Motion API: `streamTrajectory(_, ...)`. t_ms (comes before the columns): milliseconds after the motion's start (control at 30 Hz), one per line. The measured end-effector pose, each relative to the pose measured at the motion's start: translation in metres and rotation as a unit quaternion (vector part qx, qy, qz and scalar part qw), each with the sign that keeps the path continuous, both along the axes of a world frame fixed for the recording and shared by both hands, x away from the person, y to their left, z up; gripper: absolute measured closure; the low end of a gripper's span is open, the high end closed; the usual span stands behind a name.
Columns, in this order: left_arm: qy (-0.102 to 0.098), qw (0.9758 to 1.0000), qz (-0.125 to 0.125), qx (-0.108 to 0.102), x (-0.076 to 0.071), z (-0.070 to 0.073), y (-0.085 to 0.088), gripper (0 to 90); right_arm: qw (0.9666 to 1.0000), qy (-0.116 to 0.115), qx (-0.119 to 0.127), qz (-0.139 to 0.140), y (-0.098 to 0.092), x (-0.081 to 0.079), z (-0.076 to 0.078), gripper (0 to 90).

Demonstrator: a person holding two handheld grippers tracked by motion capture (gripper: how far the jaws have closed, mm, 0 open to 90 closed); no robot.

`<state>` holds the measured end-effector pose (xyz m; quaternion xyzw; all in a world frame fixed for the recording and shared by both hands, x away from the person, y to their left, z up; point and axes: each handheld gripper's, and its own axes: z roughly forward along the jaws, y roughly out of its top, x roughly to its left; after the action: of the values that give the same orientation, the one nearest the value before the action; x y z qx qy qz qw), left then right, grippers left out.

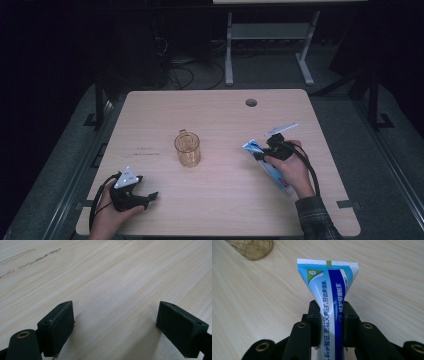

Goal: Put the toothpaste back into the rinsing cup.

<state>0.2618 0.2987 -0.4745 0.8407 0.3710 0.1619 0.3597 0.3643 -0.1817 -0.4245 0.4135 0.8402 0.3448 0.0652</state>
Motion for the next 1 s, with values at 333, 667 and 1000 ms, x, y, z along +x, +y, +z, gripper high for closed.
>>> streamTrajectory(333, 0.000, 1.0000, 0.000, 0.000, 0.000, 0.000, 0.000, 13.7, 0.9992, -0.024, 0.031, 0.000, -0.005, -0.007, 0.021, 73.7)
streamTrajectory(667, 0.000, 1.0000, 0.000, 0.000, 0.000, 0.000, 0.000, 13.7, 0.9970, -0.051, 0.058, 0.010, -0.001, -0.010, 0.038, 73.7)
streamTrajectory(1000, -0.001, 1.0000, 0.000, 0.001, 0.000, 0.000, 0.000, 13.7, 0.9947, -0.072, 0.070, 0.024, 0.012, -0.006, 0.055, 73.7)
